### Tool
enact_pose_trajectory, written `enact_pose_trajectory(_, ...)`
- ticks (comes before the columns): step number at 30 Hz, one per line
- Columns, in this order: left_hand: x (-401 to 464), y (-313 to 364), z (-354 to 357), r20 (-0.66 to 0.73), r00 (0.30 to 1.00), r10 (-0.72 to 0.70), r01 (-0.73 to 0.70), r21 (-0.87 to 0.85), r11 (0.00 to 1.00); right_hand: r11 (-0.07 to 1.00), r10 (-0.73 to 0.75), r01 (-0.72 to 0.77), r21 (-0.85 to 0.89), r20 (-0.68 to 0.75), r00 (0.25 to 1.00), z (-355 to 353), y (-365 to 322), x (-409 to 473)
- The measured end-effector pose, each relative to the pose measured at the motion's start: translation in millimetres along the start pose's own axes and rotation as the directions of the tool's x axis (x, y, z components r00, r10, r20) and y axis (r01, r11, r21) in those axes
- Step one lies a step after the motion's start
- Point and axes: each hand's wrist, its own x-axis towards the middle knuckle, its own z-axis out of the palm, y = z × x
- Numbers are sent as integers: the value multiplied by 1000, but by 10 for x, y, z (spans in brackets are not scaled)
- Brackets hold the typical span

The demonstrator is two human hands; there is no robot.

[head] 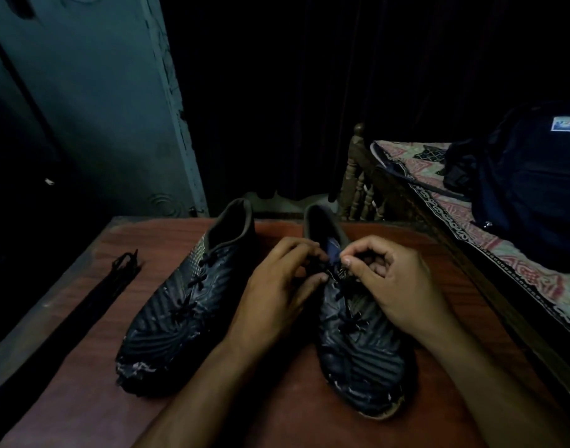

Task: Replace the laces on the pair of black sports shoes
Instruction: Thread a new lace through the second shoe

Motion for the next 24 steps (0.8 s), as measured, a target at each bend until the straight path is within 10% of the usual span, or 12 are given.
enact_pose_trajectory(24,-24,64,-5,-68,998,-18,17,-17,1000,966,101,-135,222,160,982,1,40,29)
